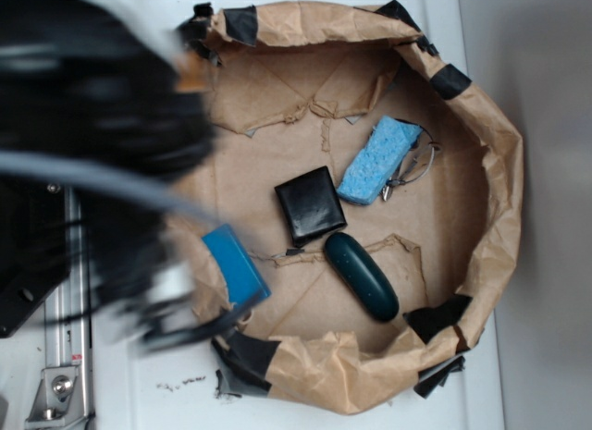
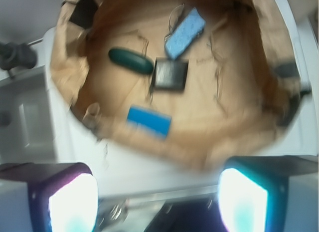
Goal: Grab the blue sponge.
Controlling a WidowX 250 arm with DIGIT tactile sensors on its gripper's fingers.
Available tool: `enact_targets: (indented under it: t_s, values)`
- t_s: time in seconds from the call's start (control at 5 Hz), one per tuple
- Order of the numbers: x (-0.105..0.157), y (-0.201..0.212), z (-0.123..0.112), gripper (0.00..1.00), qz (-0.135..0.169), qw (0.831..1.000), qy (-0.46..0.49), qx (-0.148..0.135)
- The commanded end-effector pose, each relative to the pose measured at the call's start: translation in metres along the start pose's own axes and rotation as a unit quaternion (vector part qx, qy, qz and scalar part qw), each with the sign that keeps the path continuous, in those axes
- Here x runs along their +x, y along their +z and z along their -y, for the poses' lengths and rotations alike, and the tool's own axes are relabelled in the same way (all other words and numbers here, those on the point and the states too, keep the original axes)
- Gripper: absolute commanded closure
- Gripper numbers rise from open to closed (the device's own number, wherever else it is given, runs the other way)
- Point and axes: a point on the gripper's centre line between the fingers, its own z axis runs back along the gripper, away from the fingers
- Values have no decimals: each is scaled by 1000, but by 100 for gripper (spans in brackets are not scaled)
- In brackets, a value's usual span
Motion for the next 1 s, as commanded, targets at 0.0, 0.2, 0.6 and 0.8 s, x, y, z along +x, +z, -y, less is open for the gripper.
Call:
enact_targets:
  t_s: [0.0, 0.2, 0.6, 0.8]
  values:
    - [58, -36, -6, 0, 67, 989, 132, -33]
    - [62, -68, -13, 0, 73, 978, 181, -68]
    - [94, -143, -9, 0, 63, 966, 242, -70]
    - [107, -159, -5, 0, 60, 965, 248, -69]
